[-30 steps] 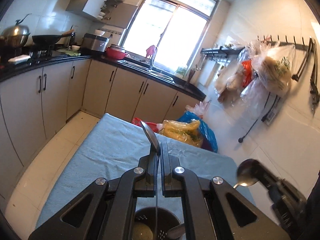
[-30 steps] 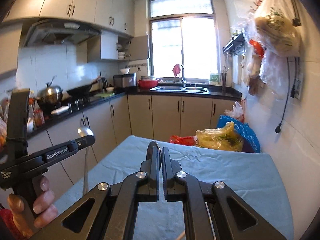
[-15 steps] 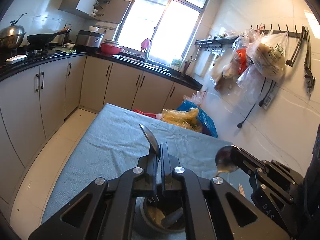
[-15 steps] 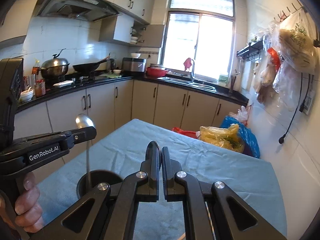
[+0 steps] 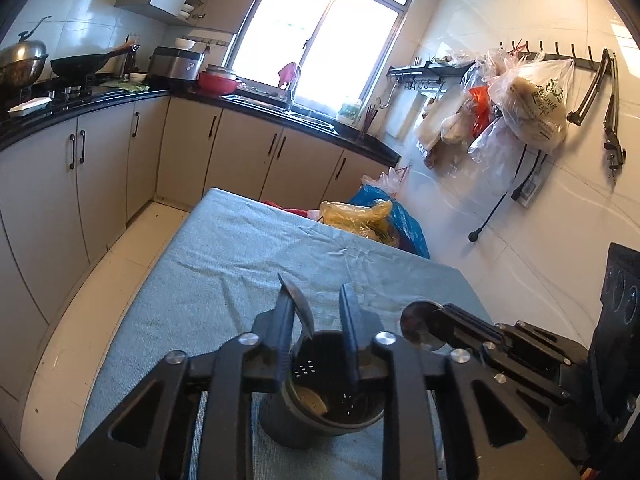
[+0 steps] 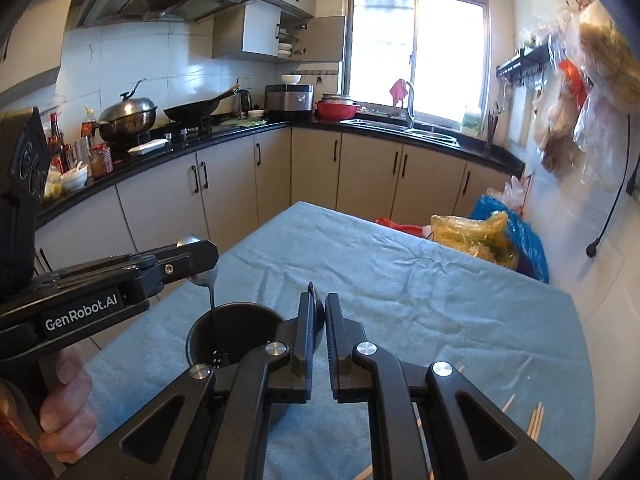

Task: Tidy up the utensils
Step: 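Open both tools to drop the spoons into the black holder, then grasp a wooden chopstick with the left tool while the right tool grasps another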

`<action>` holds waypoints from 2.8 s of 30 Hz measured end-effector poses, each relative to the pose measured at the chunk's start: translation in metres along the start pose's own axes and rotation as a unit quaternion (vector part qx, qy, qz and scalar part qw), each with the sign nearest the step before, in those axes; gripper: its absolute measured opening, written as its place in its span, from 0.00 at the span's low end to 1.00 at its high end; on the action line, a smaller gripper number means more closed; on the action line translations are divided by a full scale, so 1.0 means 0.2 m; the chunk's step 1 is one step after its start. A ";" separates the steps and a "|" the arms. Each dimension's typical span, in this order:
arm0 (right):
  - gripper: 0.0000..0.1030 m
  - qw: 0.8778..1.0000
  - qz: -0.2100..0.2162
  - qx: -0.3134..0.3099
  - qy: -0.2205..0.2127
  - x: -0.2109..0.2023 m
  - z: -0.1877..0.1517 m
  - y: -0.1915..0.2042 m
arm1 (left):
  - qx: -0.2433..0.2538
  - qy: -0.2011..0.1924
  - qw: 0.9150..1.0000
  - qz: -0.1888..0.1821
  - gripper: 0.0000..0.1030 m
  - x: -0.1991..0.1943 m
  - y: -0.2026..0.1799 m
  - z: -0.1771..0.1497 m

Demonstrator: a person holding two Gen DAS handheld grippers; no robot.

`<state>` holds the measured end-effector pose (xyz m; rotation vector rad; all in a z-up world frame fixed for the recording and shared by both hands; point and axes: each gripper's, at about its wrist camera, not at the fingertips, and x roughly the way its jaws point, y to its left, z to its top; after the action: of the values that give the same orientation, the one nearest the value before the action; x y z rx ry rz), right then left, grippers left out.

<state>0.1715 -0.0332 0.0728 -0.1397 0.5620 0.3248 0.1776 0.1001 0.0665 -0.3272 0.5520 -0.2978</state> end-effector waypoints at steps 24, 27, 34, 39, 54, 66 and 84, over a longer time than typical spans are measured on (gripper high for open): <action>0.25 0.993 0.006 0.092 -0.073 -0.63 -0.16 -0.21 | 0.020 -0.027 0.999 0.000 0.42 -0.43 -0.18 -0.21; 0.25 0.992 -0.010 0.107 -0.071 -0.72 -0.27 -0.29 | 0.031 -0.011 0.999 -0.004 0.42 -0.45 -0.24 -0.30; 0.25 0.983 -0.041 0.173 -0.040 -0.85 -0.57 -0.54 | 0.070 0.050 0.996 -0.031 0.43 -0.39 -0.43 -0.50; 0.25 0.970 -0.061 0.233 -0.015 -0.88 -0.73 -0.75 | 0.092 0.077 0.992 -0.032 0.43 -0.33 -0.53 -0.57; 0.25 0.943 -0.052 0.325 0.054 -0.77 -0.92 -1.05 | 0.138 0.208 0.968 0.007 0.44 0.05 -0.73 -0.66; 0.25 0.940 -0.048 0.333 0.059 -0.80 -1.00 -1.15 | 0.158 0.266 0.947 0.087 0.44 0.65 -0.90 -0.51; 0.25 0.941 -0.044 0.328 0.070 -0.82 -1.00 -1.23 | 0.151 0.298 0.931 0.147 0.36 1.21 -0.91 -0.44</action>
<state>0.0246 -0.3517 0.0054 0.4590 0.7763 0.0275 0.2915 -0.1724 -0.0463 0.1596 1.1258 -0.1833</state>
